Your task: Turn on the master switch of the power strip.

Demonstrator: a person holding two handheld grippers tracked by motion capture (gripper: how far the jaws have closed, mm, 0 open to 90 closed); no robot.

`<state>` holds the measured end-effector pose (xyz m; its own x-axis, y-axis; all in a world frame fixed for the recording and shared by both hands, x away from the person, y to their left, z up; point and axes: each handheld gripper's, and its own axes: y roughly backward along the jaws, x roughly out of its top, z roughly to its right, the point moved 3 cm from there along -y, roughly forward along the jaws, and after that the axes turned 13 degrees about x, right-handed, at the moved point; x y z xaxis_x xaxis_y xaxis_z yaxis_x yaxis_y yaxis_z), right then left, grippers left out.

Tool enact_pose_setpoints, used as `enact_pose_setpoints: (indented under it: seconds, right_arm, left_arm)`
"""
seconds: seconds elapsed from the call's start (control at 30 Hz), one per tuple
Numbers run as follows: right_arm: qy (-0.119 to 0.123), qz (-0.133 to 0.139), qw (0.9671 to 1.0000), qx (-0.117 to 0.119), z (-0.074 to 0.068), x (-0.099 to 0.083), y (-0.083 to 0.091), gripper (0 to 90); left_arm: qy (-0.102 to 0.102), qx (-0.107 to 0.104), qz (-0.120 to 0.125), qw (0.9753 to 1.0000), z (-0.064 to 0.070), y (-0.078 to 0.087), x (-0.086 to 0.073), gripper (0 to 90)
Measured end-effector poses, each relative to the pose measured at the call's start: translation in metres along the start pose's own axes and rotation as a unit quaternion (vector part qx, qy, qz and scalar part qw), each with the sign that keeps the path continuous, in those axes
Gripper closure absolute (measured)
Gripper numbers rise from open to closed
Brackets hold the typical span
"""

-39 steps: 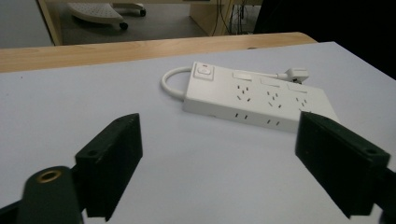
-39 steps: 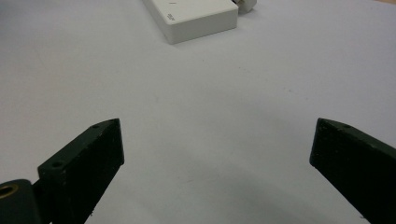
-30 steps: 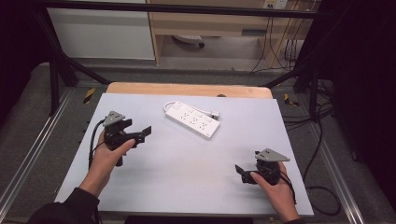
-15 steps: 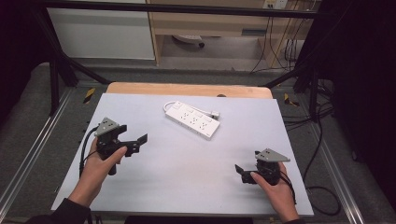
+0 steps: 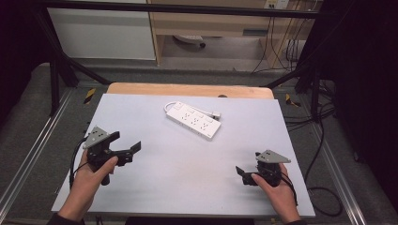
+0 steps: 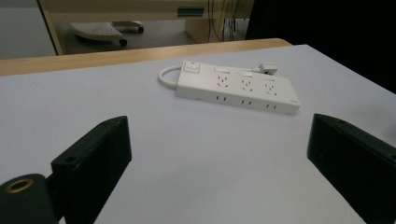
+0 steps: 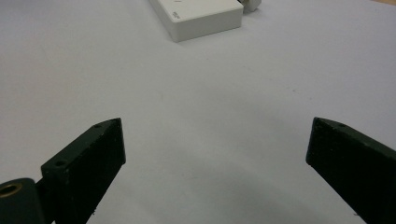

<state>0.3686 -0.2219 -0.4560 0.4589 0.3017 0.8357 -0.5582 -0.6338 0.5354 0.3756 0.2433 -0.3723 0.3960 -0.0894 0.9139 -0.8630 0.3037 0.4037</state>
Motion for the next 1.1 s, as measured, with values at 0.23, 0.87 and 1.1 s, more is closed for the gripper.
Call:
enact_pose_setpoints:
  seconds: [0.23, 0.87, 1.1]
  right_arm:
    - [0.001, -0.001, 1.0000, -0.002, 0.001, -0.001, 0.000, 5.1]
    - [0.000, -0.006, 1.0000, -0.003, 0.001, -0.002, -0.001, 5.0]
    - [0.000, -0.021, 0.9997, -0.009, 0.005, -0.005, -0.004, 4.2]
  left_arm:
    - [-0.001, -0.002, 0.000, 1.0000, -0.006, 0.011, -0.007, 6.5]
    - [-0.003, -0.002, -0.028, 0.9996, -0.022, 0.016, -0.044, 8.4]
    - [-0.041, -0.009, -0.078, 0.9961, -0.011, 0.005, -0.069, 9.5]
